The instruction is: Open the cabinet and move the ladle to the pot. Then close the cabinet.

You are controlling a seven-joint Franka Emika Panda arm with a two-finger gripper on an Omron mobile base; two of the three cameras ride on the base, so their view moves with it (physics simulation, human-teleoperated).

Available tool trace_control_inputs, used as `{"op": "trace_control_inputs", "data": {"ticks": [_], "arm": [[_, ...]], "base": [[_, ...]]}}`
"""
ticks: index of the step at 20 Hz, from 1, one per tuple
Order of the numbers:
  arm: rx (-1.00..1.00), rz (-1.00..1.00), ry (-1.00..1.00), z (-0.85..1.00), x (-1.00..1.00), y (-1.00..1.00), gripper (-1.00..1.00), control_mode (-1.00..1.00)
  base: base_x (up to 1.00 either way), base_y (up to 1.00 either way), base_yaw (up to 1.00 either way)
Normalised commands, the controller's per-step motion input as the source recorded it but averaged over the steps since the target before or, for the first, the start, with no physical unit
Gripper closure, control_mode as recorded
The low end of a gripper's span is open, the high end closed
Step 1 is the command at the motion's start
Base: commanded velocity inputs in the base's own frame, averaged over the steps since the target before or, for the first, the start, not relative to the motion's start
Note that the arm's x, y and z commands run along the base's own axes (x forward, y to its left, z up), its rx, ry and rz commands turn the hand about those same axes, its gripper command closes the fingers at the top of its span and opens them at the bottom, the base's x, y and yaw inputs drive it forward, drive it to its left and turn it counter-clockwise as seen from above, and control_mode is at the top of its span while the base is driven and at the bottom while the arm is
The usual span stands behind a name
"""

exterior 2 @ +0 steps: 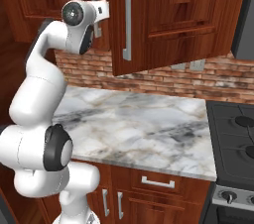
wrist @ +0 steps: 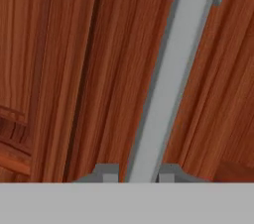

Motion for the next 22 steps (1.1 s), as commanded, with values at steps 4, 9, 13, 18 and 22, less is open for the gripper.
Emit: {"op": "trace_control_inputs", "data": {"ticks": [4,9,13,18,22], "arm": [[0.0,0.0,-0.14,0.0,-0.48,0.26,1.0,-1.0],[0.0,-0.06,-0.08,0.0,-0.41,0.61,1.0,-1.0],[0.0,-0.15,-0.01,0.0,-0.26,0.91,1.0,-1.0],[0.0,-0.18,0.01,0.02,-0.12,0.87,1.0,-1.0],[-0.01,-0.18,0.05,0.12,-0.21,0.8,1.0,-1.0]], "base": [[0.0,0.0,0.0],[0.0,0.0,0.0],[0.0,0.0,0.0],[0.0,0.0,0.0],[0.0,0.0,0.0]]}}
